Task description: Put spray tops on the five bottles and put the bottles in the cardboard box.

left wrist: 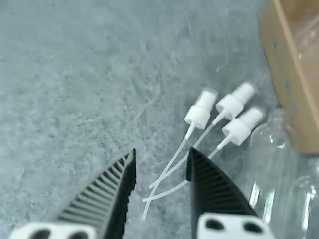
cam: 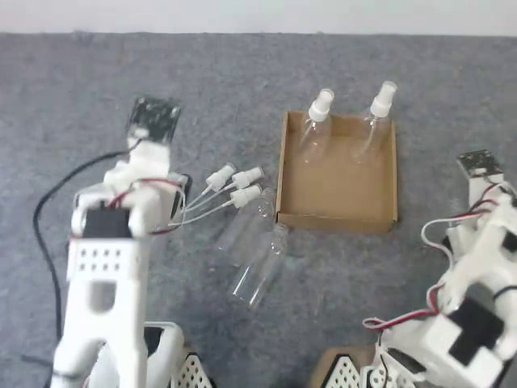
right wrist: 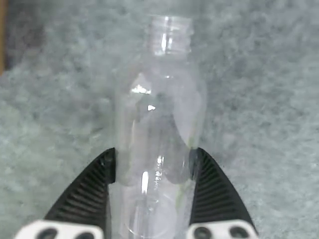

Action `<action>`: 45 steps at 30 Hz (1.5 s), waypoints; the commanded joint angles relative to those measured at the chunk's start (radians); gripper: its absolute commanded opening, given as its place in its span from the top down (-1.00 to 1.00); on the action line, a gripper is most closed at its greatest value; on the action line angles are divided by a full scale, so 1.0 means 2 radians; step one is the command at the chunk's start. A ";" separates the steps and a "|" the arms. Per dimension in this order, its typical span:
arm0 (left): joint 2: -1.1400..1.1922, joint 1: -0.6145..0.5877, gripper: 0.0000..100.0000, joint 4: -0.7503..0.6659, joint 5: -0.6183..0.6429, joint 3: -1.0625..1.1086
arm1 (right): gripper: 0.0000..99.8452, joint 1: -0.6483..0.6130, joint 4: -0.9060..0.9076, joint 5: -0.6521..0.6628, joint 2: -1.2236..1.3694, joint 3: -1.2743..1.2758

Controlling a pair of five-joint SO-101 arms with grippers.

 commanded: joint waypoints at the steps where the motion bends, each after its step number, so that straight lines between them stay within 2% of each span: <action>1: 0.068 0.006 0.70 0.001 -0.025 -0.063 | 0.99 0.014 0.016 0.005 0.023 -0.071; 3: 0.112 0.006 0.70 0.000 -0.035 -0.088 | 0.96 0.013 0.022 0.007 0.040 -0.079; 10: 0.284 0.018 0.70 0.000 -0.057 -0.214 | 0.63 0.013 0.049 0.058 0.057 -0.078; 12: 0.332 0.027 0.70 0.001 -0.080 -0.250 | 0.59 0.013 0.049 0.060 0.056 -0.078; 20: 0.483 0.048 0.70 0.000 -0.087 -0.359 | 0.44 0.009 0.088 0.061 0.056 -0.091; 27: 0.571 0.061 0.70 0.000 -0.087 -0.421 | 0.42 0.006 0.096 0.061 0.056 -0.097; 35: 0.613 0.059 0.70 0.004 -0.085 -0.442 | 0.42 0.007 0.096 0.061 0.057 -0.097; 38: 0.583 0.056 0.70 0.008 -0.084 -0.442 | 0.42 0.006 0.096 0.061 0.059 -0.097; 45: 0.480 0.074 0.70 0.074 -0.085 -0.434 | 0.42 0.006 0.096 0.061 0.057 -0.097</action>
